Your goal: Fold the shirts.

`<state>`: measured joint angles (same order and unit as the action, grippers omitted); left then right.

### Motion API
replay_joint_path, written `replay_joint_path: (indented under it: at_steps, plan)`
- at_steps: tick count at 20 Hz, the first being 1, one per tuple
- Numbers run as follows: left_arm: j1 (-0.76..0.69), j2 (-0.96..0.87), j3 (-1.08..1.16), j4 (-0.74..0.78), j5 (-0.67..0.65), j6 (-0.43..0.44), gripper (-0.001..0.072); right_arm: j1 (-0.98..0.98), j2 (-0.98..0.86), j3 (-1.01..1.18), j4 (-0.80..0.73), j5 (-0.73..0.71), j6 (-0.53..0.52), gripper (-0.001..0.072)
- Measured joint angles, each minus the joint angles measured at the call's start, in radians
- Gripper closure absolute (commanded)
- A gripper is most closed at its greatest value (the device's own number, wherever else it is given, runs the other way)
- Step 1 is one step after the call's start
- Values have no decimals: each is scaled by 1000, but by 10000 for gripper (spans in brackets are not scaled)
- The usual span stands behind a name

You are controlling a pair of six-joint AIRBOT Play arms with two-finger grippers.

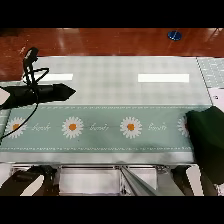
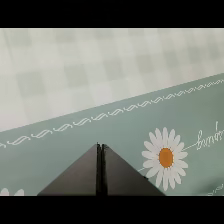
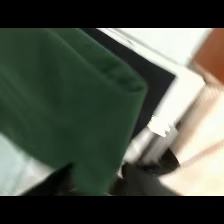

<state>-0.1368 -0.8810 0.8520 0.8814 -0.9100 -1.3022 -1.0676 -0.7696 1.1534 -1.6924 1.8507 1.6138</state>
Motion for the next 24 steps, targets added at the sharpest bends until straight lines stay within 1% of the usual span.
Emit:
replay_joint_path:
  at_steps: [2,3,4,6,8,10,12,13,15,17,18,19,21,24]
  plan:
    - [1,0,0,0,28,1,681,-5,0,-42,-15,-10,3,314]
    - [6,-1,4,1,44,5,681,1,-9,-43,-11,-30,3,519]
    - [16,-1,14,0,59,10,682,11,-25,-32,5,-49,4,693]
    - [51,-1,60,1,83,12,682,55,-76,33,97,-99,-2,693]
    - [81,-11,144,1,101,2,683,151,-144,129,250,-165,-21,693]
    - [87,-44,266,0,101,-7,682,326,-211,221,378,-256,-38,693]
    - [64,-95,389,0,46,-12,682,571,-271,277,420,-376,-48,693]
    - [43,-121,438,0,-1,-13,682,689,-300,293,403,-422,-51,693]
    - [-5,-163,471,42,-80,-17,682,906,-369,297,297,-483,-43,693]
    - [-44,-201,438,154,-111,-65,681,1052,-439,256,175,-526,-9,693]
    - [-50,-225,413,230,-110,-107,681,1101,-473,223,136,-547,12,692]
    - [-48,-248,396,275,-112,-144,681,1135,-502,194,107,-560,31,693]
    - [-40,-290,372,319,-122,-191,681,1177,-547,153,58,-580,57,693]
    - [-29,-322,356,352,-133,-226,681,1207,-570,124,3,-595,75,693]
